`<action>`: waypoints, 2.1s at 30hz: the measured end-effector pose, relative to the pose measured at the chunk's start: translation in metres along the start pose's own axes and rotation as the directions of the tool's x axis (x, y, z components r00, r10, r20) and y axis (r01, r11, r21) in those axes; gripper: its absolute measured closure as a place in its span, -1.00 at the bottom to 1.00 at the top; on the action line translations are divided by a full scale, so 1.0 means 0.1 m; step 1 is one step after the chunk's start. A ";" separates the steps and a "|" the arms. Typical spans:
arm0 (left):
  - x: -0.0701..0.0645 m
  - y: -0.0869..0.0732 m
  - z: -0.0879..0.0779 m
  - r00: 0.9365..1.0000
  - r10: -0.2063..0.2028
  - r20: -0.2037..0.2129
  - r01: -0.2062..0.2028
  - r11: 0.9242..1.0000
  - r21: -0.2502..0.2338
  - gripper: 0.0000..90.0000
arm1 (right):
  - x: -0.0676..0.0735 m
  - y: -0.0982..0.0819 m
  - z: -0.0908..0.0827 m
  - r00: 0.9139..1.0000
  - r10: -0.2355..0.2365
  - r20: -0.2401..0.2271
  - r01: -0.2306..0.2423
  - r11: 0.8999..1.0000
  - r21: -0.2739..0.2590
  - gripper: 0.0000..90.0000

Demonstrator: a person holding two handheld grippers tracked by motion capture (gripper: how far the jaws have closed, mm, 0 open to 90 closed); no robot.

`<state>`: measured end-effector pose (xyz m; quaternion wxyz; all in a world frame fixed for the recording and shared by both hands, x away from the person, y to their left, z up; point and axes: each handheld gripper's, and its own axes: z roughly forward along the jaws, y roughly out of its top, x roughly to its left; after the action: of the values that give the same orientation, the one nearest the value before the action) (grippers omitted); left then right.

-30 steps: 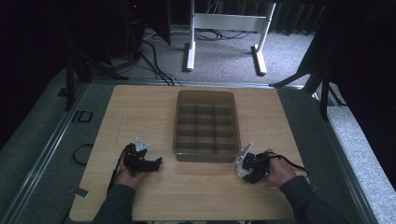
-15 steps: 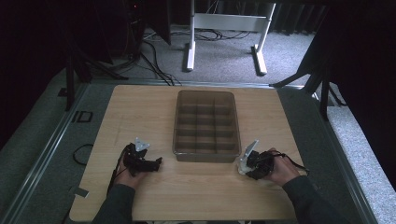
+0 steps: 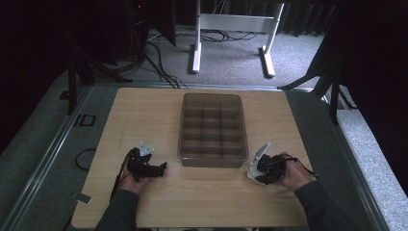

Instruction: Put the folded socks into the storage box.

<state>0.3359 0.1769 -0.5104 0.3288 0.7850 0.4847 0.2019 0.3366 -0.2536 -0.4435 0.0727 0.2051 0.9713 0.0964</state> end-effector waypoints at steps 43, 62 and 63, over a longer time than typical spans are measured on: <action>0.00 0.00 0.00 1.000 0.000 0.000 0.000 1.000 0.000 -0.85 | -0.06 -0.02 -0.26 1.000 0.001 -0.022 -0.002 0.999 -0.034 0.45; 0.00 0.00 0.00 1.000 0.000 0.000 0.000 1.000 0.000 -0.85 | -0.09 0.00 -0.37 1.000 -0.001 -0.017 0.000 0.999 -0.054 0.44; 0.00 0.00 0.00 1.000 0.000 0.000 0.000 1.000 0.000 -0.85 | -0.09 0.00 -0.38 1.000 0.002 -0.016 -0.003 0.999 -0.053 0.45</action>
<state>0.3359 0.1769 -0.5104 0.3288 0.7850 0.4846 0.2019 0.3381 -0.2636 -0.4054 0.0702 0.2035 0.9687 0.1239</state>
